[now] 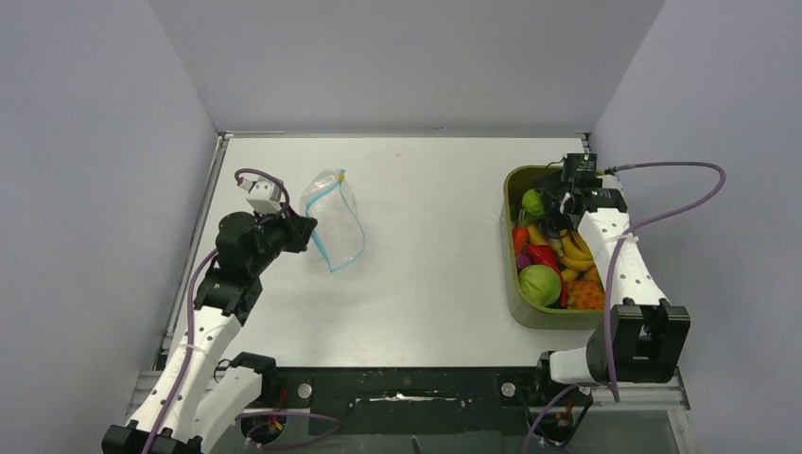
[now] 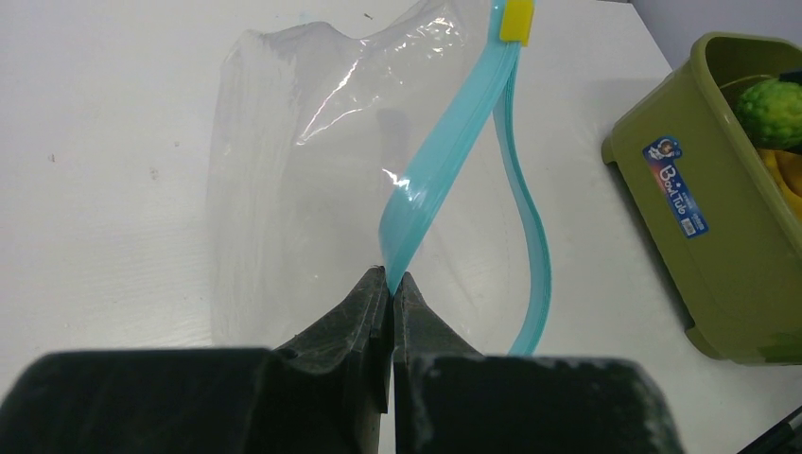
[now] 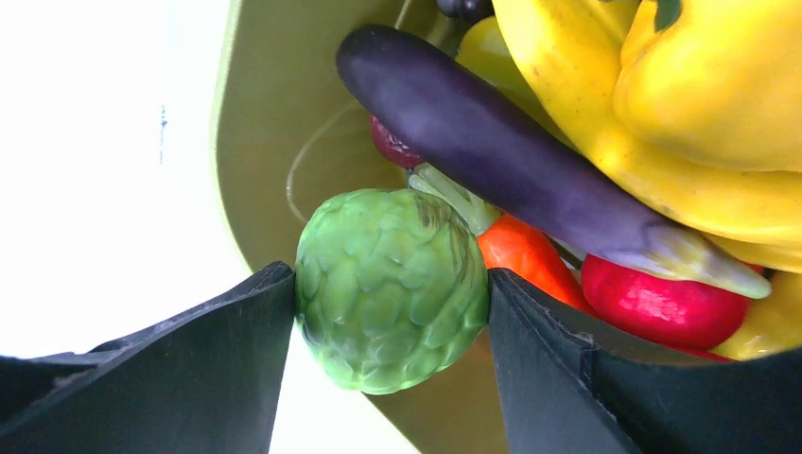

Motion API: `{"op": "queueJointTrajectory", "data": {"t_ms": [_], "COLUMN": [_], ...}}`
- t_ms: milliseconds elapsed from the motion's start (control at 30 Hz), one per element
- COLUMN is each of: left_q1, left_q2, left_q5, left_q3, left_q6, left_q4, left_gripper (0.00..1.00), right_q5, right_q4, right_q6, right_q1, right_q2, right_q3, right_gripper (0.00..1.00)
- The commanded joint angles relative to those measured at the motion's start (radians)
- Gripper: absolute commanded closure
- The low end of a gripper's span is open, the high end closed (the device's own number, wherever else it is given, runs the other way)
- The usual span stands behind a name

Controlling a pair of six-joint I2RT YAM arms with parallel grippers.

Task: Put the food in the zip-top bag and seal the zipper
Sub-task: Pick up the fake vegetable from the bin, then place the fake vegetable in the zipper food storage bag.

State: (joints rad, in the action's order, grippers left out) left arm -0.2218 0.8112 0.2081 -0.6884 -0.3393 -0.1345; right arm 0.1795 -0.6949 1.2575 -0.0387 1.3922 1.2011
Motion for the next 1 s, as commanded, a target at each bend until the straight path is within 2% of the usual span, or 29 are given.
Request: {"op": "queueJointTrajectory", "data": {"t_ms": [0,200,400,500,567,800,967], "left_q1": [-0.002,-0.002,-0.002,-0.002,-0.002,-0.001,-0.002], "left_q2": [-0.023,-0.020,-0.009,-0.002,0.002,0.017,0.023], "left_q5": [-0.009,-0.012,-0.015,-0.012,-0.011,0.002,0.021], "left_q3": [0.000,0.000,0.000,0.000,0.000,0.001,0.005], "left_q6": [0.014,0.016,0.017,0.016,0.013,0.010,-0.005], "left_q4": [0.040,0.042,0.044,0.044,0.045,0.054,0.071], "left_gripper": [1.00,1.00,1.00,1.00,1.00,1.00,1.00], "right_q5": [0.089,0.051,0.012,-0.063,-0.168,-0.357,-0.390], "right_q4": [0.081,0.201,0.319,0.368,0.430,0.566,0.590], "right_q6": [-0.082,-0.268,-0.438,-0.517,-0.573,-0.608,-0.669], "right_q1": [0.007,0.046,0.136,0.170,0.181,0.245,0.374], "right_q2": [-0.096,-0.182,-0.251,-0.256,-0.258,-0.231,-0.184], "right_q3": [-0.013,-0.048,-0.077,-0.076,-0.091,-0.127,-0.097], "right_gripper": [0.36,0.35,0.35,0.35,0.35,0.36,0.36]}}
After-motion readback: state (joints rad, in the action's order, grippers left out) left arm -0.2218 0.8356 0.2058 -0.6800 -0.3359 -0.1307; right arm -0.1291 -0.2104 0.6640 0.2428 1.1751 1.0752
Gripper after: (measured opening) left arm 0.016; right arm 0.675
